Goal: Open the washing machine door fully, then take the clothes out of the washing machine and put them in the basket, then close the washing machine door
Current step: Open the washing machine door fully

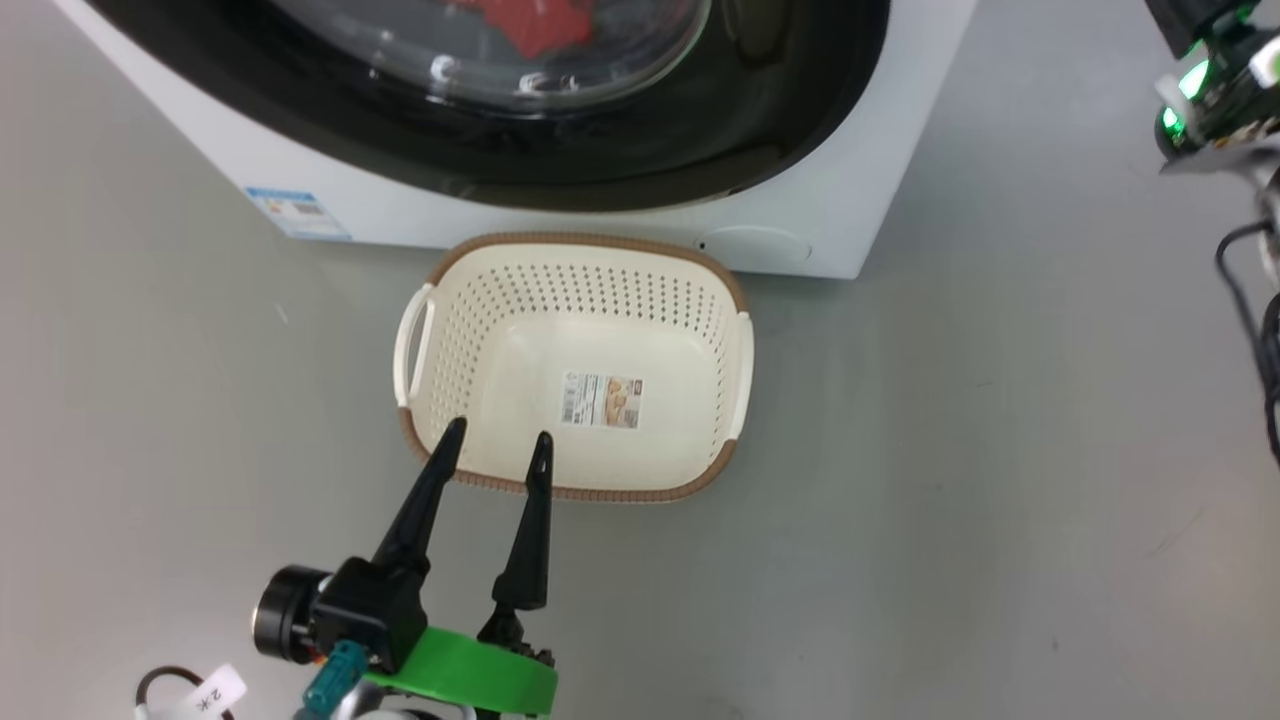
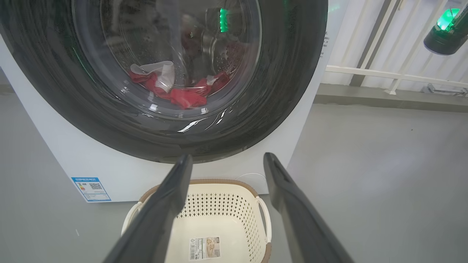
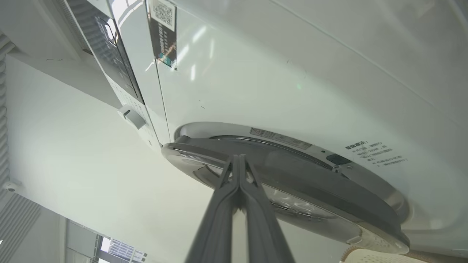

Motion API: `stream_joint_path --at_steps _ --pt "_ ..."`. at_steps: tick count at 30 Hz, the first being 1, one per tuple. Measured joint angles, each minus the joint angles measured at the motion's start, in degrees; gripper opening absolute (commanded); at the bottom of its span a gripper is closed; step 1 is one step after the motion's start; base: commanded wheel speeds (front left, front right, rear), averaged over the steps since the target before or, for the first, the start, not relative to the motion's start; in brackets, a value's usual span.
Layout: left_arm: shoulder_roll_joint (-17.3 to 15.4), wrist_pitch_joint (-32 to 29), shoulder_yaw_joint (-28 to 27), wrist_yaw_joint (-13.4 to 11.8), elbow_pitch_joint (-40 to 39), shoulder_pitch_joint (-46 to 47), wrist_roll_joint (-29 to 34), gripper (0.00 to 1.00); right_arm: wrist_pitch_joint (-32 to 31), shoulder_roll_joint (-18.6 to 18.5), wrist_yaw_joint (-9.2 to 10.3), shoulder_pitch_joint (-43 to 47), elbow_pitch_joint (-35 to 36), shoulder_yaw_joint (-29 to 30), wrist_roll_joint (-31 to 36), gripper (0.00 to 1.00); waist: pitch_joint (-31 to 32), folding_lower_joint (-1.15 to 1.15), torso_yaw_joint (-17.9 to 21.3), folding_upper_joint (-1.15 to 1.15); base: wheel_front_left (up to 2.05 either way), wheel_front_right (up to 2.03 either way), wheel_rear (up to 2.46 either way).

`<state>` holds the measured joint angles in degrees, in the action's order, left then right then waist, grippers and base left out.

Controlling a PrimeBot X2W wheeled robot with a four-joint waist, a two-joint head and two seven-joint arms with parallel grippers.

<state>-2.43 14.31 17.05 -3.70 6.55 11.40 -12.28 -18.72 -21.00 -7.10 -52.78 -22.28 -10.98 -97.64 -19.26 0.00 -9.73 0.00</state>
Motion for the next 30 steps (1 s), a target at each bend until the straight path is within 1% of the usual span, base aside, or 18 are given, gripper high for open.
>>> stream_joint_path --at_steps 4,6,8,15,22,30 --pt "0.02 0.01 0.41 -0.26 -0.1 0.74 -0.02 1.0 -6.78 -0.08 0.0 -4.37 -3.32 0.9 -3.74 0.0 -1.75 0.0 -0.86 0.0 0.0 0.0 0.0" --pt "0.01 0.01 0.7 -0.34 -0.16 0.83 -0.25 1.0 -9.13 -0.13 0.0 -6.52 -4.67 0.89 -3.77 0.0 -2.58 0.0 -1.24 0.0 0.0 0.0 0.0" --pt "0.03 0.01 1.13 -0.34 -0.19 1.35 -0.44 1.0 -12.41 -0.21 0.0 -8.11 -5.88 0.87 -5.32 0.0 -3.36 0.0 -1.67 0.0 0.0 0.0 0.0" --pt "0.08 0.16 1.99 -0.38 -0.71 3.28 -0.98 1.0 -19.69 -0.19 0.0 -13.79 -11.94 -0.1 -6.75 0.0 -6.2 0.0 -3.0 0.0 0.0 0.0 0.0" --pt "0.15 0.18 3.01 -0.37 -0.91 5.25 -1.81 1.0 -22.3 -0.27 0.0 -19.55 -17.63 -1.11 -6.84 0.0 -8.74 0.0 -4.65 0.0 0.0 0.0 0.0" --pt "0.16 0.18 3.82 -0.52 -1.32 5.39 -2.46 1.0 -24.61 -0.07 0.0 -23.93 -21.23 -2.49 -6.68 0.0 -10.99 0.0 -6.13 0.0 0.0 0.0 0.0"
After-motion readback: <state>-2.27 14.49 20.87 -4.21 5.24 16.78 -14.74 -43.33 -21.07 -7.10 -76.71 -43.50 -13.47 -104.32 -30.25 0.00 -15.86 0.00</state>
